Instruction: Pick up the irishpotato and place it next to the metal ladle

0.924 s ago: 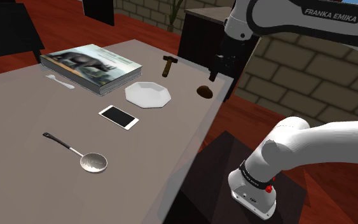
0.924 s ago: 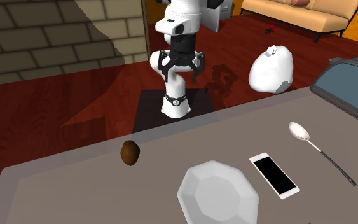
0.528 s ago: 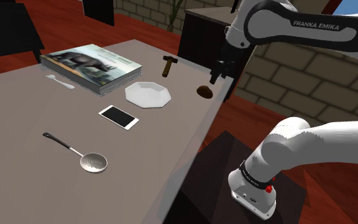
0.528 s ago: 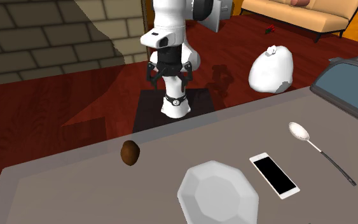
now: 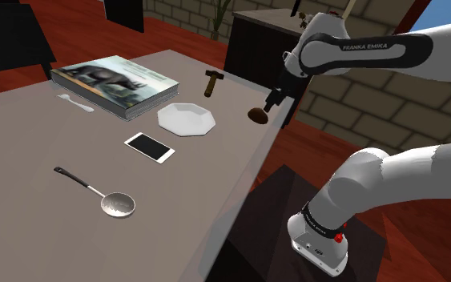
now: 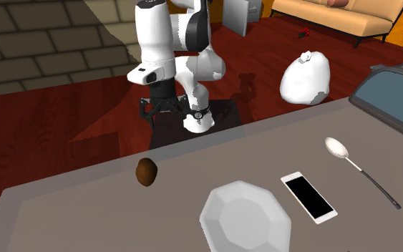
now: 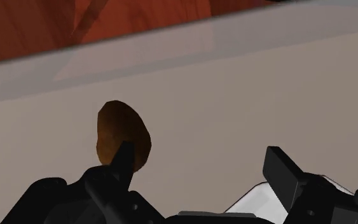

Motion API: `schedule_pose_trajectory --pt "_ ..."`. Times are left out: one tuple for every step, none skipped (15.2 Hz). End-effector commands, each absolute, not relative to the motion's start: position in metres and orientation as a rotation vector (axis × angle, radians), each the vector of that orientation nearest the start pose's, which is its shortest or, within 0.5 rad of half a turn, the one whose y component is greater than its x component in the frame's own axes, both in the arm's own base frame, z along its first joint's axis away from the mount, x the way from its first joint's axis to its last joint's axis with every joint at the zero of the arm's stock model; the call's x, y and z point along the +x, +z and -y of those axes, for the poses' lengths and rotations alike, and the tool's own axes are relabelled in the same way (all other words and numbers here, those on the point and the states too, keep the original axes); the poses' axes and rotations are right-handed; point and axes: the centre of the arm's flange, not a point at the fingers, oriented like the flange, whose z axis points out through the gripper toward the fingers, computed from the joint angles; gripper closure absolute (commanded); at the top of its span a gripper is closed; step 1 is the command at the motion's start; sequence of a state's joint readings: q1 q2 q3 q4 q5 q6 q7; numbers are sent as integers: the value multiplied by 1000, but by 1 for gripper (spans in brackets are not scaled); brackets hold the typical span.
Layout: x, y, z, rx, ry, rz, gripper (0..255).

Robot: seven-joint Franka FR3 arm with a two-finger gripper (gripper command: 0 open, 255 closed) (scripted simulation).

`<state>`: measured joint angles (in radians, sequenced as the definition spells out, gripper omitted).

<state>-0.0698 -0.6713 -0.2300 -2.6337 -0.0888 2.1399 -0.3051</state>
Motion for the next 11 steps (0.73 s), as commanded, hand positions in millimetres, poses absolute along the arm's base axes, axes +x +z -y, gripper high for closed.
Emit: schedule_pose_trajectory --pt "352 447 131 -3095 -311 151 0" --pt "355 438 141 -3086 -326 160 0" --pt "359 429 150 -3077 -340 169 0" --pt "363 420 160 -3068 -354 178 0" --pt "367 411 170 -3059 -369 187 0" --pt "372 402 180 -3050 -383 195 0" --pt "376 393 189 -3040 -397 204 0" --pt "381 384 199 -3031 -411 213 0" --pt "384 379 204 -3025 -419 218 0" --pt "385 374 203 -3025 -419 218 0" --pt "386 369 203 -3025 -419 218 0"
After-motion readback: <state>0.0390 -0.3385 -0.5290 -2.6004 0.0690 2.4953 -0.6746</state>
